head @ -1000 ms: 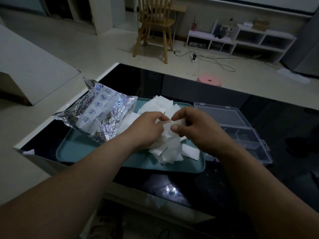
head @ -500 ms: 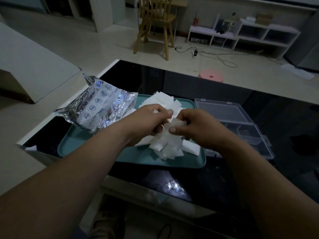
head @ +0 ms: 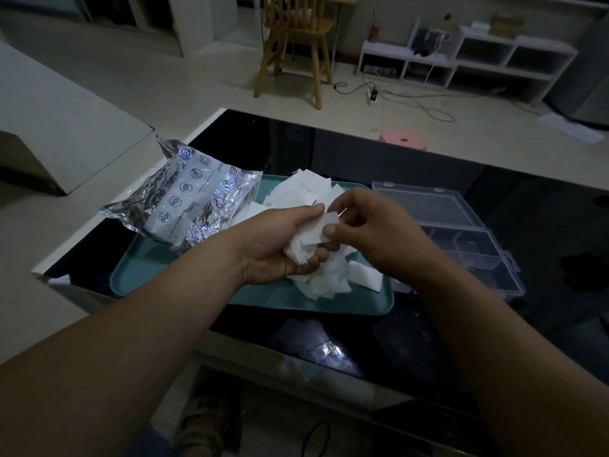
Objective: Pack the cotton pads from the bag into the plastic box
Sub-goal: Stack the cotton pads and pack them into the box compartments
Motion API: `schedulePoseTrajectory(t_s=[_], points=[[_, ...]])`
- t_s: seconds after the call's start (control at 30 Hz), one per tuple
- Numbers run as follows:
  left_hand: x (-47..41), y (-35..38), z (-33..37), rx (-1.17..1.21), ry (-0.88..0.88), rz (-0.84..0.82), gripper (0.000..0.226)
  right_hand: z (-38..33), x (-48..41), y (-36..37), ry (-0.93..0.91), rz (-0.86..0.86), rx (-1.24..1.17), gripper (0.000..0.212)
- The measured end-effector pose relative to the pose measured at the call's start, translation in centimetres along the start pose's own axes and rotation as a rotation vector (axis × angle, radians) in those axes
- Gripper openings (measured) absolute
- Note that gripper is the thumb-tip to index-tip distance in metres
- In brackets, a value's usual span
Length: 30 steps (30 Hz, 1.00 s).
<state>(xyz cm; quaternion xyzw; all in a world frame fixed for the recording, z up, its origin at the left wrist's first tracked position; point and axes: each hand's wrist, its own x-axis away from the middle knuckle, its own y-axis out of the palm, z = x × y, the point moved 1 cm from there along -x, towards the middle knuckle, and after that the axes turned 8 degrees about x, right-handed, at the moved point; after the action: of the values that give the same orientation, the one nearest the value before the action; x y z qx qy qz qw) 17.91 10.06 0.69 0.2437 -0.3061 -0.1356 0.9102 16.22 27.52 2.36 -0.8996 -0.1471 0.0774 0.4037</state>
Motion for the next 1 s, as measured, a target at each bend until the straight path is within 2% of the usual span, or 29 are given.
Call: schedulePoseTrajectory(t_s=[0.13,0.23,0.33,0.4,0.5,0.57,0.7,0.77,0.83,0.9,1.0], points=[[0.0,-0.2,0.4,0.034,-0.015,0.051,0.03,0.3,-0.2,-1.1,0.012,0.05,-0.086,0.012],[0.2,-0.2,0.6,0.072,-0.013,0.016,0.028,0.1,0.0,-2.4,-0.037,-0.122,-0.274,0.001],[0.3,0.2,0.5,0.037,-0.007,-0.053,0.042,-0.2,0.2,-2.4,-0.054,-0.292,-0.372,0.003],[0.6,0.7,0.2,0.022,-0.027,-0.118,0.052,-0.1,0.0,-1.2,-0.042,-0.279,-0.244,0.005],[0.6,0.7,0.0,0.021,-0.019,-0.08,0.044,0.1,-0.3,0.4,-0.034,-0.013,0.018,0.015],[0.4,0.5,0.1,0.058,-0.001,-0.022,0.041,-0.3,0.0,0.2,-0.093,0.08,0.054,0.025],[-0.1,0.3,0.2,0.215,0.012,-0.049,0.045,-1.4,0.9,1.1,-0.186,-0.176,0.063,0.049],[-0.3,0.4,0.0,0.177,0.008,-0.081,0.051,-1.5,0.9,2.1,-0.227,-0.118,0.152,0.05],[-0.4,0.3,-0.1,0.134,0.008,-0.106,0.057,-1.4,0.7,2.1,-0.237,-0.03,0.136,0.042],[-0.2,0.3,0.0,0.143,0.019,-0.115,0.054,-1.5,0.8,1.5,-0.224,-0.051,0.08,0.04],[-0.3,0.3,0.3,0.188,0.064,-0.015,0.039,-1.7,0.9,0.7,-0.172,-0.111,0.02,0.037]])
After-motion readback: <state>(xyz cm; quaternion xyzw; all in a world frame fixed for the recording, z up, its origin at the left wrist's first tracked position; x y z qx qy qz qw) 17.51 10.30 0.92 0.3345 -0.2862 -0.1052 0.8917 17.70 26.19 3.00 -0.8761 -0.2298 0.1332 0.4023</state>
